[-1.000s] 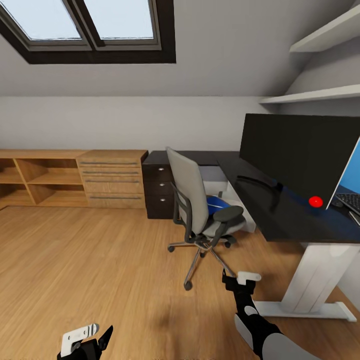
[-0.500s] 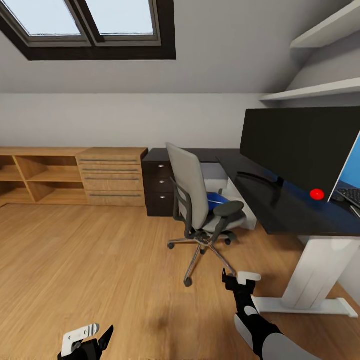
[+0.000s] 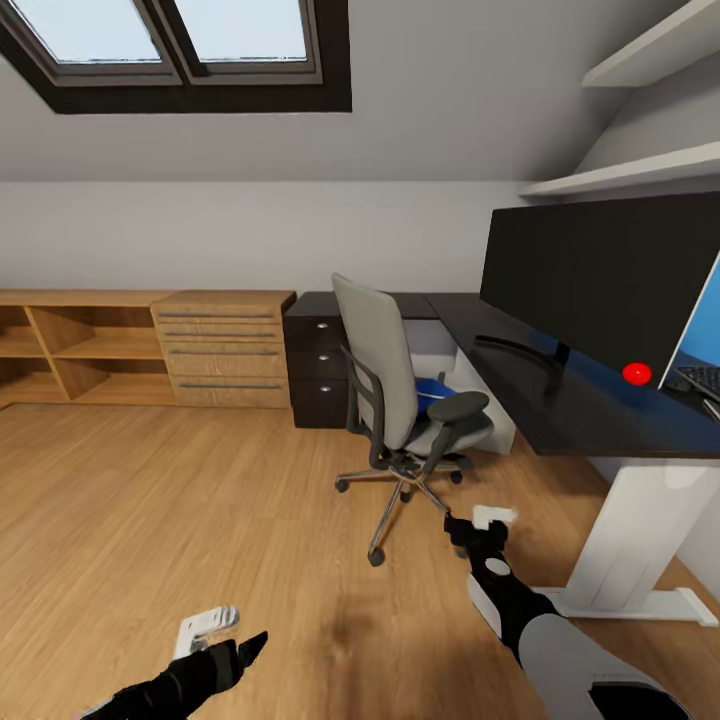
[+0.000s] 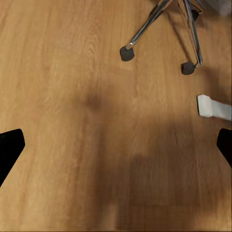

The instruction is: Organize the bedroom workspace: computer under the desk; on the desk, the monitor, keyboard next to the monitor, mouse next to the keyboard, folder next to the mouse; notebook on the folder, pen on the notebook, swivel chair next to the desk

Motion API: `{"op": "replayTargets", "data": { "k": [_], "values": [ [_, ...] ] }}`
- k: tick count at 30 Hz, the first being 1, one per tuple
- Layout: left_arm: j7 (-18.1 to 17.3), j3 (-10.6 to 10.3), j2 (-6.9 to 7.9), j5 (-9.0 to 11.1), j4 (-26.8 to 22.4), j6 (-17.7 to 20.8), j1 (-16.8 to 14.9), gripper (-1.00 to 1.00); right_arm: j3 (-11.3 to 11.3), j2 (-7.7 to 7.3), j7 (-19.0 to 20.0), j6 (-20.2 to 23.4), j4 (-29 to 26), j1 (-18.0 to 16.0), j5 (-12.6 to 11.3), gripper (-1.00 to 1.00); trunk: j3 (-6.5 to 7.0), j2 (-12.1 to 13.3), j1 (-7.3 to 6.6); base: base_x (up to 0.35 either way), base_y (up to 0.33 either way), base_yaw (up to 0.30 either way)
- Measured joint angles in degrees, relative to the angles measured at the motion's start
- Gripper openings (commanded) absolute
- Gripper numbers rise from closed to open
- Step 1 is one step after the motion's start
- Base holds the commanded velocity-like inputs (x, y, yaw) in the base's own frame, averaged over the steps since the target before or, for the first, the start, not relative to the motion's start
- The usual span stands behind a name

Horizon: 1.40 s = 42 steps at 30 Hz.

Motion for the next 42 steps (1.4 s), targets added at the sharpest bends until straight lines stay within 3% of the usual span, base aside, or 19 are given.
{"op": "replayTargets", "data": {
  "k": [2,5,8,10,15,18,28,39,42],
  "values": [
    [0.02,0.03,0.11,2.31,-0.01,2.31,-2.40,1.00,-0.04,-0.25,-0.01,1.43,-0.02,-1.39,-0.06,1.00,-0.38,-0.81,0.44,0.000,0.000,0.000],
    [0.02,0.20,0.56,8.87,-0.04,8.59,-6.80,1.00,-0.05,-0.57,0.01,5.13,-0.45,-3.02,-0.06,1.00,-0.90,-2.00,1.10,0.000,0.000,0.000],
    [0.02,0.36,1.07,13.97,-0.04,13.54,-9.37,1.00,-0.09,-0.85,0.01,7.21,-0.66,-3.56,-0.10,1.00,-1.45,-3.21,1.76,0.000,0.000,0.000],
    [0.09,0.43,1.18,15.90,0.05,15.25,-10.23,1.00,-0.13,-0.85,0.01,7.78,-0.61,-3.73,-0.18,1.00,-1.81,-4.01,2.20,0.000,0.000,0.000],
    [0.16,0.46,1.24,16.54,0.12,15.81,-10.63,1.00,-0.26,-0.85,0.00,7.09,-0.59,-3.81,-0.18,1.00,-2.71,-6.02,3.30,0.000,0.000,0.000],
    [0.17,0.45,1.23,16.56,0.13,15.81,-10.71,1.00,-0.19,-0.83,-0.01,3.70,-0.62,-3.82,-0.16,1.00,-3.24,-7.22,3.96,0.000,0.000,0.000],
    [0.03,1.19,2.92,16.52,0.61,15.87,-10.75,1.00,-0.13,-0.68,0.03,-4.14,-0.52,-3.68,-0.16,1.00,-3.25,-7.23,3.97,0.000,0.000,0.000],
    [0.02,1.54,3.24,16.52,1.11,15.81,-10.76,1.00,-0.14,-0.86,0.00,-6.35,-0.30,-3.59,-0.04,1.00,-3.25,-7.24,3.94,0.066,-0.033,0.000],
    [-0.03,2.55,3.24,16.59,1.27,15.85,-10.76,1.00,-0.13,-0.89,-0.02,-6.48,-0.28,-3.57,-0.02,1.00,-3.25,-7.24,3.94,0.258,-0.133,0.000]
  ]
}}
